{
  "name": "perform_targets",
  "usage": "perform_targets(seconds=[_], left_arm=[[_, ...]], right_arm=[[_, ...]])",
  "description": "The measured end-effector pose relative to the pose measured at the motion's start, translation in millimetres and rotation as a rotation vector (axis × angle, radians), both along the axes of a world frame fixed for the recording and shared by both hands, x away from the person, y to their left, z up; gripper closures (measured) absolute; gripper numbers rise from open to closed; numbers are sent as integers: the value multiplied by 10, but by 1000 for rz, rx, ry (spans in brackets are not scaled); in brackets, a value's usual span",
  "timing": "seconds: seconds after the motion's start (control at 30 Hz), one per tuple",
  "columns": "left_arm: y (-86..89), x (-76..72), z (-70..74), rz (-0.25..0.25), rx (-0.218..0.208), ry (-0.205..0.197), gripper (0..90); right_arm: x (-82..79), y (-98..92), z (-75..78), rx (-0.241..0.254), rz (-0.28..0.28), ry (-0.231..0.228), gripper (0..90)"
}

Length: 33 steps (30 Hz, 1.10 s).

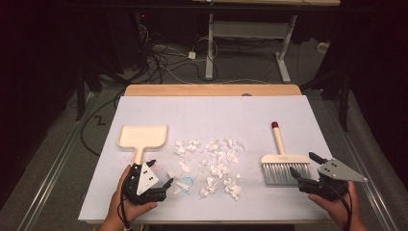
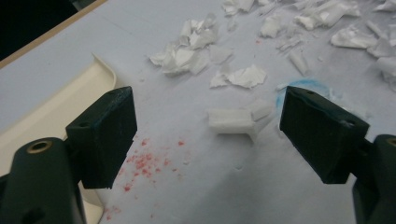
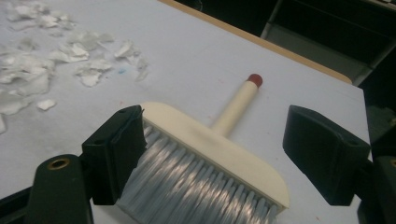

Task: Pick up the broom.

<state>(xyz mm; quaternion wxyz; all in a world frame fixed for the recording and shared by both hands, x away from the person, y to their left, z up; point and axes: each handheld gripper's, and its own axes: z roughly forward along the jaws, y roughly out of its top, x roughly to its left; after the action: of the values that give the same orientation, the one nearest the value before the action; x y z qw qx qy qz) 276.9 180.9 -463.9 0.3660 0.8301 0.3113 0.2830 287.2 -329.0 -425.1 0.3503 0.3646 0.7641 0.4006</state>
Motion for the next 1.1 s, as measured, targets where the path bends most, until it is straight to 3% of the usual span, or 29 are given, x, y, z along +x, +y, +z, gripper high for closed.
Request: perform_targets(seconds=[0.23,0.4,0.53,0.73,0.77,0.83,0.97,1.03,1.1], left_arm=[[2,-30,3,-16,11,-6,185],[20,-42,-21,-21,6,5,185],[13,-62,-15,-27,2,6,185],[-11,-88,-13,-37,-6,5,185],[-18,-87,-15,-39,-1,5,185],[-26,-85,-23,-43,5,8,185],[-23,-88,-26,-40,15,6,185],[-17,-86,-24,-39,10,7,185],[-19,-85,-28,-38,15,7,185]], right_arm=[[-8,62,-41,-28,-4,19,242],[53,97,-24,-13,-2,36,244],[150,136,1,-4,-60,88,271],[420,152,60,8,-117,113,270],[540,164,88,19,-128,124,266],[637,194,99,2,-137,134,266],[949,218,76,-27,-177,220,268],[1080,207,48,-18,-180,259,304],[1228,213,-16,-30,-200,321,321]])
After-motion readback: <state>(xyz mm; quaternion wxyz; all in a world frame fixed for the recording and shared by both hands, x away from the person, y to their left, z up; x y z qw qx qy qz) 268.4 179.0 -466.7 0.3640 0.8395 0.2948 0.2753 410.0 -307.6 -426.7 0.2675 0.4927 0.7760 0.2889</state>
